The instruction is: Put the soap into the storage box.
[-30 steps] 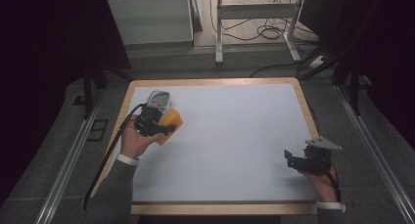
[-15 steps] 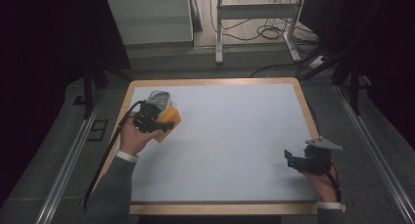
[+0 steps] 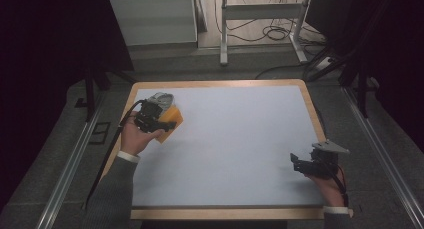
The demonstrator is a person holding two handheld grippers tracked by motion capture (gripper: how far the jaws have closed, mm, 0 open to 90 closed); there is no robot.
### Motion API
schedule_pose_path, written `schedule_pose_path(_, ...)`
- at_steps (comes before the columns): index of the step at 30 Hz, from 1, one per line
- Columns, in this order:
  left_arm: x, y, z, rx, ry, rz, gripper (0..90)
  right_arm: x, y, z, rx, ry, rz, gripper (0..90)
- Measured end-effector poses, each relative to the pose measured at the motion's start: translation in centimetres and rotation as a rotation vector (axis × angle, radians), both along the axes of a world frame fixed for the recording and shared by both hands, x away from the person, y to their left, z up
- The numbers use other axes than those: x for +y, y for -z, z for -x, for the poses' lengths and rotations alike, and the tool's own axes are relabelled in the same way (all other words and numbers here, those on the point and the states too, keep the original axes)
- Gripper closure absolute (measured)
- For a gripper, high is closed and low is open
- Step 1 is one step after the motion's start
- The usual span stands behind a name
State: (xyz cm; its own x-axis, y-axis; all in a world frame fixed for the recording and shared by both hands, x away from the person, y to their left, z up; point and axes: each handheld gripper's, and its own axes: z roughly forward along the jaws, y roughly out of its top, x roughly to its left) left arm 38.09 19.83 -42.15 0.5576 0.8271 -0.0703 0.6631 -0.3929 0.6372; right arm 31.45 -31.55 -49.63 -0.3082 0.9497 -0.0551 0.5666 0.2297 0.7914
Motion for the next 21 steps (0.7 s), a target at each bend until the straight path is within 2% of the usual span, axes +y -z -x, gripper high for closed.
schedule_pose_path(2, 0.1, -0.1, -0.1, -0.01, -0.009, 0.002, 61.3, 0.0, 0.0, 0.0, 0.0, -0.002, -0.001, 7.4)
schedule_pose_path(16, 0.8, -0.3, -1.1, 0.0, -0.037, 0.004, 61.2, -0.1, 0.0, 0.0, -0.001, 0.001, 0.0, 7.3)
schedule_pose_path(21, 1.2, -0.7, -1.5, -0.007, -0.054, 0.001, 61.3, -0.1, 0.1, 0.0, 0.003, 0.002, 0.0, 7.3)
